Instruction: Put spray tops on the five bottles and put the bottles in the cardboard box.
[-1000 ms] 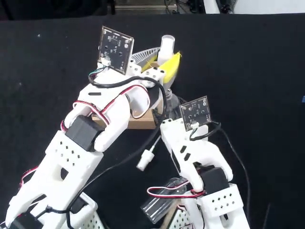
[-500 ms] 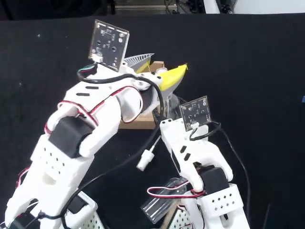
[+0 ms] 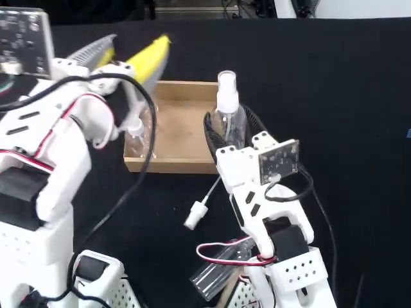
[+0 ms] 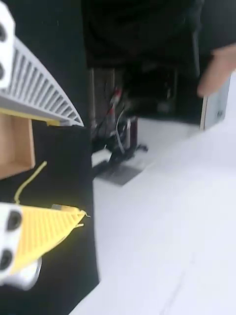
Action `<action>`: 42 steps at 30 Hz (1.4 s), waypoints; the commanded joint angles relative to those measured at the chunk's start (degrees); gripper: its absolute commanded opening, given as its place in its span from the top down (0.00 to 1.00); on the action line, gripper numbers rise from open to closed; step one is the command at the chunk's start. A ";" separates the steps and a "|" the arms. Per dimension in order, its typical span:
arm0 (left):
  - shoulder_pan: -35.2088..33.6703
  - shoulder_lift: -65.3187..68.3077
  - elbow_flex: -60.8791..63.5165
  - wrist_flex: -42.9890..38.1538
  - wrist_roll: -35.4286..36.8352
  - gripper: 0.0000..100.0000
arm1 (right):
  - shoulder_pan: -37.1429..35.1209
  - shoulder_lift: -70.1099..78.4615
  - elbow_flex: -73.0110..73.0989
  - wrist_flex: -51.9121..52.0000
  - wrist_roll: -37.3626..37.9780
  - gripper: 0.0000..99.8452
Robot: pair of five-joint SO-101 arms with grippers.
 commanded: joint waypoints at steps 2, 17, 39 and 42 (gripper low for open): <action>-6.46 0.26 -3.03 -0.26 -0.09 0.77 | -0.18 1.71 0.31 -11.16 -2.73 0.99; -16.31 0.26 3.82 -11.08 -0.09 0.77 | 28.92 26.33 -11.65 -15.30 -0.70 0.99; -16.31 0.53 3.82 -11.08 -0.09 0.77 | 31.74 66.68 -17.98 -38.77 0.44 0.99; -16.22 0.53 3.82 -11.08 -0.09 0.77 | 37.98 69.41 -12.97 -51.34 0.18 0.99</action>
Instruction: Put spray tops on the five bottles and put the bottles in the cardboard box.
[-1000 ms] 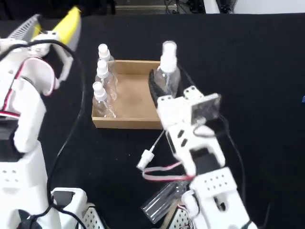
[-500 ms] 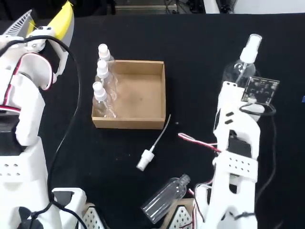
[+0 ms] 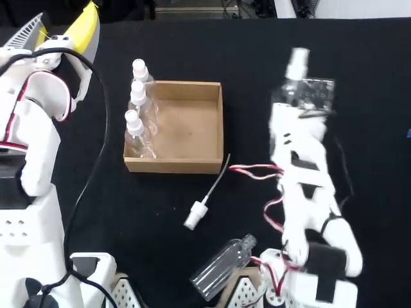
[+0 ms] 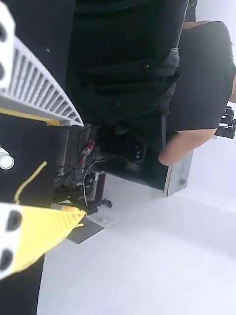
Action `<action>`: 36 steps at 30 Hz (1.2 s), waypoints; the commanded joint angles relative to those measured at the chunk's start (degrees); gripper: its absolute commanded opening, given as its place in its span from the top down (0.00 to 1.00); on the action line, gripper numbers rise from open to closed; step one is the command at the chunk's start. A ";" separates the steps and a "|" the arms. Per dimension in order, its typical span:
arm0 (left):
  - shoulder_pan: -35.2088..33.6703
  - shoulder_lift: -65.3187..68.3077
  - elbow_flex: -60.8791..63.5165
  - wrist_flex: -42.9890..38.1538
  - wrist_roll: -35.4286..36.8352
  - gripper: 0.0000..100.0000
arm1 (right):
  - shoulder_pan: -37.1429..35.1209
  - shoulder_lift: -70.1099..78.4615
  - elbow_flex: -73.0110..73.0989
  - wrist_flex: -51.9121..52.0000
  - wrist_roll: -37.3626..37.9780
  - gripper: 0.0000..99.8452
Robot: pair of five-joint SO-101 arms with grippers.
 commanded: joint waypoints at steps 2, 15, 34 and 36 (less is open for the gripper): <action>-0.22 0.18 -0.48 -1.32 -0.09 0.77 | 10.46 1.89 4.09 -16.44 -0.79 0.99; -0.13 0.26 -0.48 -1.32 -0.09 0.77 | 10.29 4.79 1.80 -17.67 -0.88 0.99; -0.13 0.26 -0.48 -1.32 -0.18 0.77 | 7.12 11.21 -2.77 -17.67 -7.74 0.99; -0.22 0.26 -0.48 -1.32 -0.18 0.77 | 6.07 10.59 -2.77 -17.76 -7.38 0.99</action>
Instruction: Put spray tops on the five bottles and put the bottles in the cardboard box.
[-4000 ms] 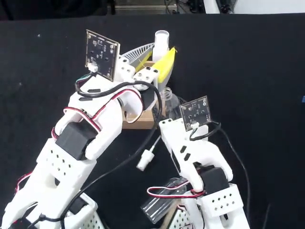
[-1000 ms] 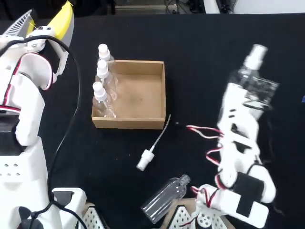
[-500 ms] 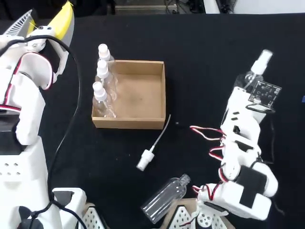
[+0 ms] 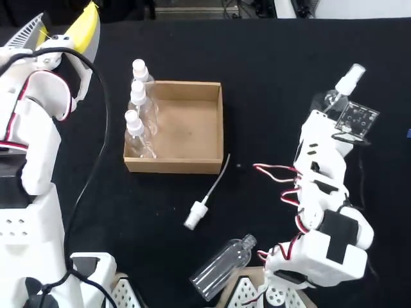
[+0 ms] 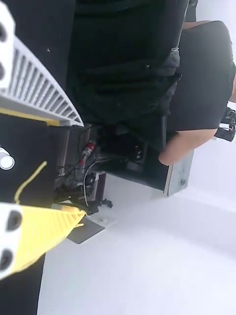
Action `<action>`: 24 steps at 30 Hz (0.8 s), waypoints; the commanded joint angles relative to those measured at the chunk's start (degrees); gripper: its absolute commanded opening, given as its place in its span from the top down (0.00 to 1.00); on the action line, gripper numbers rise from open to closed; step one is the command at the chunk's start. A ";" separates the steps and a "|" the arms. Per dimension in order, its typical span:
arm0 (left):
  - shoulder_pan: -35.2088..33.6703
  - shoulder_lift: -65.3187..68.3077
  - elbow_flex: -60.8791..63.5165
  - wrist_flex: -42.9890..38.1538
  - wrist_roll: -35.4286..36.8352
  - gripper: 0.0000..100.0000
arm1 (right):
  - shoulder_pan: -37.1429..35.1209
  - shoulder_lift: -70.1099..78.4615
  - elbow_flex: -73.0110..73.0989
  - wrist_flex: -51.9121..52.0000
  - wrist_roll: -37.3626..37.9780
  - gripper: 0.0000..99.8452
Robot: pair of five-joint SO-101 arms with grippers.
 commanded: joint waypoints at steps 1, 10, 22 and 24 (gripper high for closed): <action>-0.31 0.09 -0.48 -1.32 -0.18 0.77 | -2.55 -3.30 -1.80 -1.76 0.09 0.99; -0.57 0.09 -0.48 -0.97 -0.18 0.77 | 8.62 1.45 -1.19 -6.15 0.26 0.99; -0.22 0.09 -0.48 -0.97 -0.18 0.77 | 21.54 18.42 1.89 -31.30 6.42 0.99; -0.22 0.09 -0.48 -0.97 -0.18 0.77 | 21.19 20.09 2.68 -33.67 6.51 0.99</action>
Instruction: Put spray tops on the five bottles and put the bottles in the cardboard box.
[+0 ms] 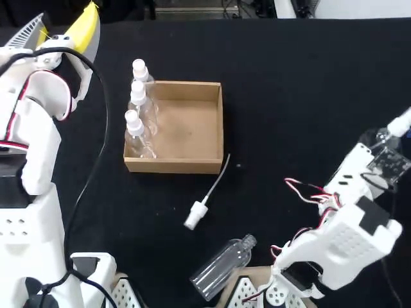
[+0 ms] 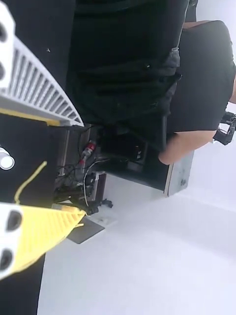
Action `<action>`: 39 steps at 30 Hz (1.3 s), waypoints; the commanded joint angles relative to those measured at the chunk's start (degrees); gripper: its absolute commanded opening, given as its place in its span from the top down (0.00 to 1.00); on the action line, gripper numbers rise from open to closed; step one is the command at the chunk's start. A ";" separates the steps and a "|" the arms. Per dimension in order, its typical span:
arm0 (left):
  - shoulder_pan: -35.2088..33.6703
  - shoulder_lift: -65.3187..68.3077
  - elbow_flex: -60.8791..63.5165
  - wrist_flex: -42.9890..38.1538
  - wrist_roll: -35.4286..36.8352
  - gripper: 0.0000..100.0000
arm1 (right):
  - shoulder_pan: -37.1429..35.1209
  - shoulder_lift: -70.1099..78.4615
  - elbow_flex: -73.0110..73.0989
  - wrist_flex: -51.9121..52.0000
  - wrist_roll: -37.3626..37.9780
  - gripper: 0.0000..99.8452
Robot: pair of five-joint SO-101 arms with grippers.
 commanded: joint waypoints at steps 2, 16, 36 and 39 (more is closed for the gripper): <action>-0.22 0.09 -0.48 -0.97 -0.18 0.77 | 1.05 1.27 0.84 -5.71 0.62 0.99; -0.22 0.09 -0.40 -0.97 -0.18 0.77 | -1.93 1.89 1.98 -5.54 0.79 0.99; -0.31 0.09 -0.40 -0.97 -0.26 0.77 | -4.31 1.45 6.20 -6.15 0.35 0.78; -0.22 0.09 -0.40 -0.97 -0.26 0.77 | -4.31 1.45 6.02 -6.51 0.35 0.79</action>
